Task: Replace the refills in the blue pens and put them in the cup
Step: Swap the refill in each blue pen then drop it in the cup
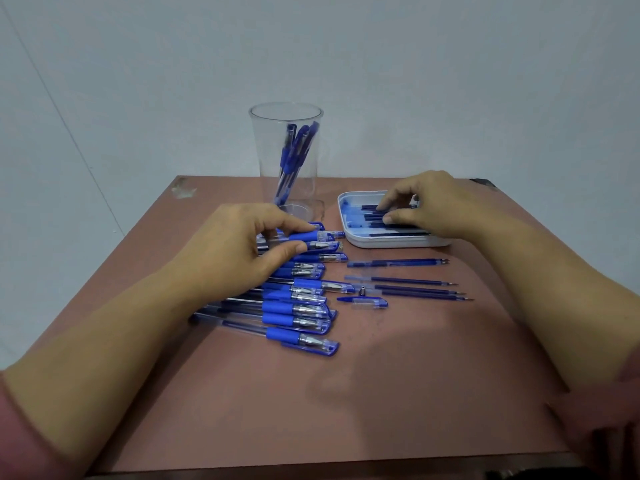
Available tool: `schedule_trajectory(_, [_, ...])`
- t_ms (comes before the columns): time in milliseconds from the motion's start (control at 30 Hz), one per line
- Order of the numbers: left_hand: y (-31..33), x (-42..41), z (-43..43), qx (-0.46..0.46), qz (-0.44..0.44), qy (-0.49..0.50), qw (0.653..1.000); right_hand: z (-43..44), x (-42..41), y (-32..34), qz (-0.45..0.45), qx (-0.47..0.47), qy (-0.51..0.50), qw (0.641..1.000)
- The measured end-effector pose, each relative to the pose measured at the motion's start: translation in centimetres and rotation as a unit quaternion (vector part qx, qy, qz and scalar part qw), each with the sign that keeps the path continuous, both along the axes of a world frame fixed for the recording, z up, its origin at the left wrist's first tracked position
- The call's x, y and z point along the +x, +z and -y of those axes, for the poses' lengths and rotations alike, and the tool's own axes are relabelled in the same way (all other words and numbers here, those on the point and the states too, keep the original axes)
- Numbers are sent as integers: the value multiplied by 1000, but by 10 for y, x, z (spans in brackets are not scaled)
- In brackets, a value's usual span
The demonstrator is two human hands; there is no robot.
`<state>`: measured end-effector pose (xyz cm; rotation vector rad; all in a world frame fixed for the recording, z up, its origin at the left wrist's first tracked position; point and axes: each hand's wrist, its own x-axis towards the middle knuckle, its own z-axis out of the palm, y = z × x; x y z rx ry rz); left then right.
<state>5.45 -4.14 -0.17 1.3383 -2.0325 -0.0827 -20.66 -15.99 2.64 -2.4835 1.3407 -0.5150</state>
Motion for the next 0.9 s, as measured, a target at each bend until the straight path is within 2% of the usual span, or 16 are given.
schedule_trajectory(367, [1, -1, -3, 1, -13, -11, 1000, -80, -9, 7, 151, -83, 81, 982])
schedule_trajectory(900, [0, -5, -7, 2, -58, -40, 997, -78, -4, -18, 168, -95, 103, 976])
